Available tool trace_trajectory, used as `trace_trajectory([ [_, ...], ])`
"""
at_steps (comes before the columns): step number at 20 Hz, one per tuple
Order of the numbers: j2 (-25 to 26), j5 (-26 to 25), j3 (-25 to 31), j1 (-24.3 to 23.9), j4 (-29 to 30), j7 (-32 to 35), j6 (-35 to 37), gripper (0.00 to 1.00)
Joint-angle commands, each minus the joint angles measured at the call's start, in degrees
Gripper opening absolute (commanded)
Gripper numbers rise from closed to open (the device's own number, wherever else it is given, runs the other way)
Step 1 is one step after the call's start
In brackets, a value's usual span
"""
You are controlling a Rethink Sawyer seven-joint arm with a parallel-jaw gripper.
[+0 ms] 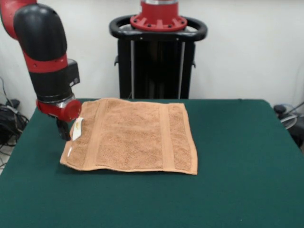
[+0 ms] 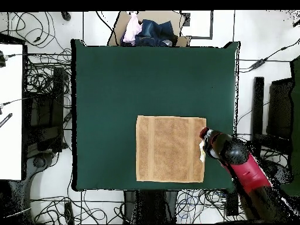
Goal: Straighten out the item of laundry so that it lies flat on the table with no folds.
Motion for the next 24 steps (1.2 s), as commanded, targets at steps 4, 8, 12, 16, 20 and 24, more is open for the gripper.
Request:
trace_trajectory([
  [4, 7.5, 0.9, 9.4, -3.3, 4.5, 15.0, -9.7, 0.00],
  [8, 8.5, 0.3, 9.3, -4.1, 4.0, 14.0, -10.4, 0.00],
  [12, 17.8, -3.3, 10.2, -7.9, -4.0, 9.3, -14.8, 0.00],
  [16, 23.0, -5.4, 10.6, -8.6, -8.9, 9.3, -17.5, 0.00],
  [20, 25.0, -5.7, 10.5, -7.4, -10.3, 12.3, -20.1, 0.00],
  [24, 21.4, -2.7, 8.8, -4.9, -9.8, 13.0, -15.0, 0.00],
])
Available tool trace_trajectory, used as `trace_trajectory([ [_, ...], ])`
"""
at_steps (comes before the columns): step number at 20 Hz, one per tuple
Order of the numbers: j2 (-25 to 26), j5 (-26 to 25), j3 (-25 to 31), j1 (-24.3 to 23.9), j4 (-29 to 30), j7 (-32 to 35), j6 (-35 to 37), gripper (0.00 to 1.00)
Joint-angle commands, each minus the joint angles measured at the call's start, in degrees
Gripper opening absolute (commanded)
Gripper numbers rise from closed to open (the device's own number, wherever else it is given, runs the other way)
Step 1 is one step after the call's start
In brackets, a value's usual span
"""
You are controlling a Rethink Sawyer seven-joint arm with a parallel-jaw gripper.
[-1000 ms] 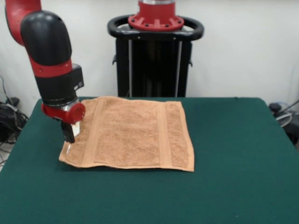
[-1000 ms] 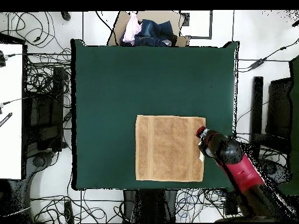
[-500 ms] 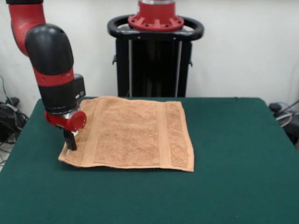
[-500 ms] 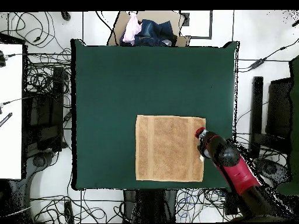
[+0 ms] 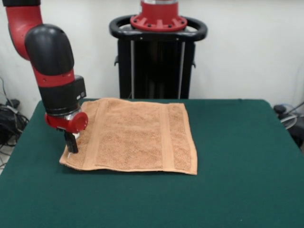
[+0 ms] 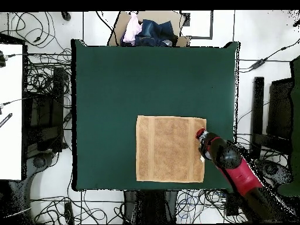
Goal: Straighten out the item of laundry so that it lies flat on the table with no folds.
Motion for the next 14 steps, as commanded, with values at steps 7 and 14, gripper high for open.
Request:
trace_trajectory([
  [7, 7.6, 10.6, -3.3, 10.1, -12.3, 15.5, 5.9, 0.00],
  [14, 6.8, 16.2, -6.5, 14.9, -18.0, 16.9, 12.8, 0.00],
])
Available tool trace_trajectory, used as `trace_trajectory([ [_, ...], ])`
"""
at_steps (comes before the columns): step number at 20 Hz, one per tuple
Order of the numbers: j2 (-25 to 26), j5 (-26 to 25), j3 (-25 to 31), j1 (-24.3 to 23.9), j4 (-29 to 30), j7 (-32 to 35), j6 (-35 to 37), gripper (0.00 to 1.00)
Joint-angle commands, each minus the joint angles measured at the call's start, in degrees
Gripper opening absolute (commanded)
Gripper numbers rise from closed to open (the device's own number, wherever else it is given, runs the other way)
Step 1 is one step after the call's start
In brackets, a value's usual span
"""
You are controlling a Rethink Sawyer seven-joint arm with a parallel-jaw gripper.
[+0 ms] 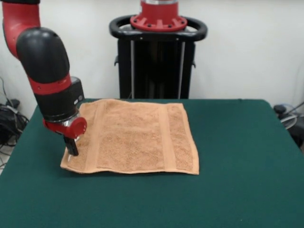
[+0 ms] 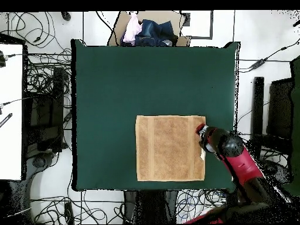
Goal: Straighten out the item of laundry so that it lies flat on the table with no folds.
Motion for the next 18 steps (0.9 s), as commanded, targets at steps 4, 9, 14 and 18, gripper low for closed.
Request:
trace_trajectory([
  [4, 7.0, 10.0, -0.6, 7.6, -13.9, 17.6, 4.2, 0.00],
  [9, 6.0, 12.5, -1.3, 9.4, -13.9, 19.2, 4.9, 0.00],
  [14, 6.7, 14.0, -1.5, 10.0, -14.2, 18.6, 3.1, 0.00],
  [18, 8.2, 14.3, -1.7, 9.8, -15.1, 17.4, 1.0, 0.00],
])
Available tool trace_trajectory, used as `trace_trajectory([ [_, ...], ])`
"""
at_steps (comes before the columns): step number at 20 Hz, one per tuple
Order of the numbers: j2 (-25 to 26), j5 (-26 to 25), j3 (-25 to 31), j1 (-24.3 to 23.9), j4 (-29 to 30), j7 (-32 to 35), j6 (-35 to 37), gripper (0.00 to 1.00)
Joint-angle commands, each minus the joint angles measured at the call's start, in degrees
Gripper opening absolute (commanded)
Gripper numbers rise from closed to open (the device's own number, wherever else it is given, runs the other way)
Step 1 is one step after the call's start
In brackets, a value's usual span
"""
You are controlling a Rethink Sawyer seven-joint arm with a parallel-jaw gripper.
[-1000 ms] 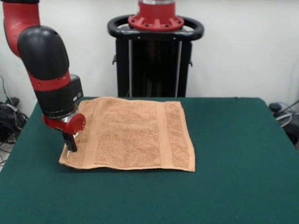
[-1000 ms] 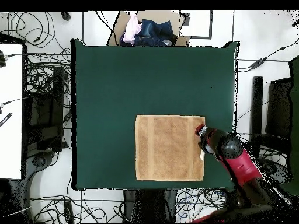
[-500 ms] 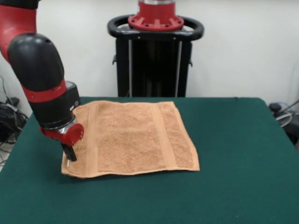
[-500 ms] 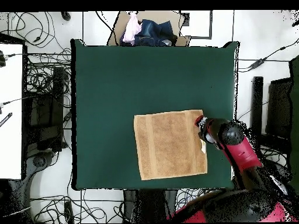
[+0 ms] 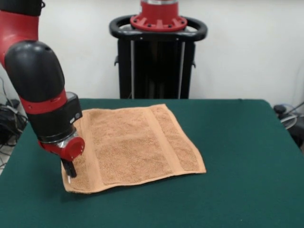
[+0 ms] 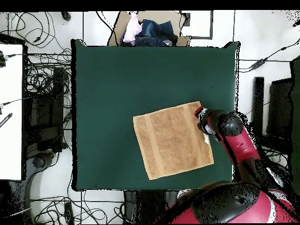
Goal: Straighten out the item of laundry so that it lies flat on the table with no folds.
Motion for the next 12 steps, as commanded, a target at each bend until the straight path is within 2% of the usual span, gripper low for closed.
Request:
trace_trajectory([
  [1, 4.5, 5.3, 1.5, 2.4, -4.7, 17.6, -5.7, 0.00],
  [8, -4.6, 7.0, -1.6, 5.2, 0.1, 21.1, 5.0, 0.00],
  [12, -8.5, 7.0, -4.6, 7.0, 0.6, 22.8, 11.5, 0.00],
])
